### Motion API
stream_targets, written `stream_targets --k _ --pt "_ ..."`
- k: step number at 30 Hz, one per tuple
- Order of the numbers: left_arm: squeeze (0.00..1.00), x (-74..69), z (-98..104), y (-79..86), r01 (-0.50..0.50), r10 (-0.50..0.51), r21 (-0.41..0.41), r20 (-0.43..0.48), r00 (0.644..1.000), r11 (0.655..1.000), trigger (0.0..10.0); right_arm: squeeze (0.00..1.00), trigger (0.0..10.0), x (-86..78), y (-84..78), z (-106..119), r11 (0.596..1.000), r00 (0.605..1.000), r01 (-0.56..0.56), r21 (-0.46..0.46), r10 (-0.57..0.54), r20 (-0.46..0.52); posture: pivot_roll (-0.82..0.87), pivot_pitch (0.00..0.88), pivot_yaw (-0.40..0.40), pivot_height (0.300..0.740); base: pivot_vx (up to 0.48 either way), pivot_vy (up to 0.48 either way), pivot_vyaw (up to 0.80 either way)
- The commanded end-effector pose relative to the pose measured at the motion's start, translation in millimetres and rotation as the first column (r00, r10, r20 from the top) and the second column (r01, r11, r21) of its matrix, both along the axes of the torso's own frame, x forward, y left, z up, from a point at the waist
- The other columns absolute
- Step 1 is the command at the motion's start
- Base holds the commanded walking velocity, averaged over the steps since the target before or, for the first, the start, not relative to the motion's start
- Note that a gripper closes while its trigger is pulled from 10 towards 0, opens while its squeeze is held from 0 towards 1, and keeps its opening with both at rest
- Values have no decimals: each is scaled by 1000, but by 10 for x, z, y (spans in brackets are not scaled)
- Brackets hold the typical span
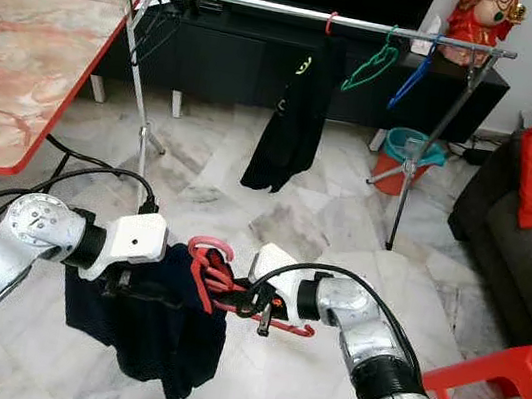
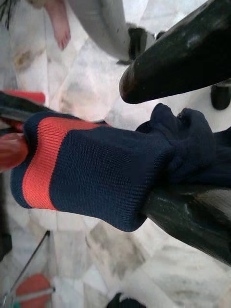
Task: Hang hanger
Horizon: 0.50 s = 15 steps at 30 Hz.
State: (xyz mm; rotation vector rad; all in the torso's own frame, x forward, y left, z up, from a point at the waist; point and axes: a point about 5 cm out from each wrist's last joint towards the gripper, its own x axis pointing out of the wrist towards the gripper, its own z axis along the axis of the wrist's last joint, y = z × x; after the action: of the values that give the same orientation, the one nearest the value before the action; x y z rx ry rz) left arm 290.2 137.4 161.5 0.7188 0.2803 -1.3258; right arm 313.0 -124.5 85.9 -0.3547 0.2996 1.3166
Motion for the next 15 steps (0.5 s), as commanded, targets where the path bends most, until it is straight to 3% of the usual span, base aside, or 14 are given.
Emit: stream_targets --k 1,9,14,15 --pt "1000 11 143 -25 22 -20 -30 65 998 999 10000 0 0 55 -100 38 994 994 101 49 -102 26 179 12 -100 736 0 0 0" --pt "1000 114 269 38 -52 62 -64 156 986 997 10000 0 0 78 -105 36 988 989 144 62 -146 37 168 33 -112 736 0 0 0" --pt "1000 105 256 -13 -35 44 -54 189 981 998 10000 0 0 94 -119 47 986 986 156 62 -159 42 174 33 -115 736 0 0 0" --pt "561 111 252 -18 -34 41 -42 203 978 999 10000 0 0 96 -119 46 986 987 155 60 -158 40 175 31 -115 736 0 0 0"
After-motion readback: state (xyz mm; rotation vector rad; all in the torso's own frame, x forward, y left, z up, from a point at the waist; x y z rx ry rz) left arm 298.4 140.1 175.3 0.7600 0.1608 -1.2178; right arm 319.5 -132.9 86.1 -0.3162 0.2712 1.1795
